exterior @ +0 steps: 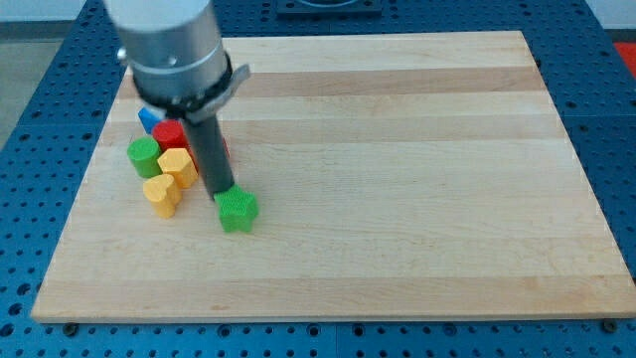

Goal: Move your arm to the top left of the board

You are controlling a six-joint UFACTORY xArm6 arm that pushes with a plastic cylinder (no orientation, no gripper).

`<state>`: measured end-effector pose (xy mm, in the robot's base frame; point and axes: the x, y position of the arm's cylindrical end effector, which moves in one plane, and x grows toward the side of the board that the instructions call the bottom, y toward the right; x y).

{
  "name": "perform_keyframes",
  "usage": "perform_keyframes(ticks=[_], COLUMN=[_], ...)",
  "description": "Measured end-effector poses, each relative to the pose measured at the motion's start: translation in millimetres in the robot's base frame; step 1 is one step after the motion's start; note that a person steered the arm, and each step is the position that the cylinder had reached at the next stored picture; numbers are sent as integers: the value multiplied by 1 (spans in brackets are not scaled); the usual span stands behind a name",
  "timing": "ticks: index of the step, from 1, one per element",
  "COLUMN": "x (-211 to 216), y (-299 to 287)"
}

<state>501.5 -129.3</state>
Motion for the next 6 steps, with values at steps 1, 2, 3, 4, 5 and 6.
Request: perform_keyframes(ticks=[1, 2, 3, 4, 5, 6], x=[27, -15, -94, -150, -200, -248], y=[2, 40, 60, 39, 1, -62])
